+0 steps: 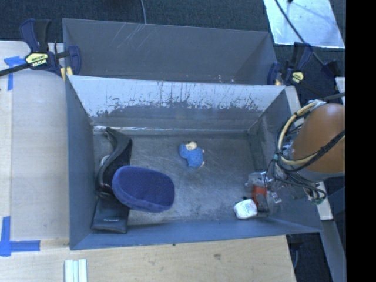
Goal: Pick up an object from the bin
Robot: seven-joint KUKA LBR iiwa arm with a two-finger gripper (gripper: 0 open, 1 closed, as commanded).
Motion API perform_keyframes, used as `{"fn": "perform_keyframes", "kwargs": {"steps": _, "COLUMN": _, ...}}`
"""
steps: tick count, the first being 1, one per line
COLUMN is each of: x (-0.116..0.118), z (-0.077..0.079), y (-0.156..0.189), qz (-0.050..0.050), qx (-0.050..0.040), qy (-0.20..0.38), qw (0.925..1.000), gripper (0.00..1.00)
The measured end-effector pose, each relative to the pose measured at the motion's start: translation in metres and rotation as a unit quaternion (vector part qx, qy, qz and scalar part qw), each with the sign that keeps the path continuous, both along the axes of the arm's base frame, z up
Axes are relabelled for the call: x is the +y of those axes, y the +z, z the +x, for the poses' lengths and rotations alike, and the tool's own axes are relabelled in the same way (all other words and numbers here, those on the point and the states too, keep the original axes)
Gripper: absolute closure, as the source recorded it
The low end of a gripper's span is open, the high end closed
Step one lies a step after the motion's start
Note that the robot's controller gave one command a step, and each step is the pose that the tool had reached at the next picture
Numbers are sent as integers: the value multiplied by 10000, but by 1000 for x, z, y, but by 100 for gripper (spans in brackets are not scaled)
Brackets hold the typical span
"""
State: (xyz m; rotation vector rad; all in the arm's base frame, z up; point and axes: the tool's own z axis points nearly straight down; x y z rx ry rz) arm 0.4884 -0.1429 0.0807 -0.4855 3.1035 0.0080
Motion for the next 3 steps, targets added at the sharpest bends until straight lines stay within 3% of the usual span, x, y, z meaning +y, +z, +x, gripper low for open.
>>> {"fn": "perform_keyframes", "kwargs": {"steps": 1, "x": -3, "z": 0, "y": 0, "qz": -23, "qx": -17, "qy": -7, "qw": 10000, "gripper": 0}}
{"fn": "perform_keyframes", "kwargs": {"steps": 2, "x": -3, "z": 0, "y": -1, "qz": -26, "qx": -11, "qy": -6, "qw": 10000, "gripper": 100}}
{"fn": "perform_keyframes", "kwargs": {"steps": 3, "x": 15, "z": 44, "y": 145, "qz": -38, "qx": -71, "qy": 1, "qw": 10000, "gripper": 100}}
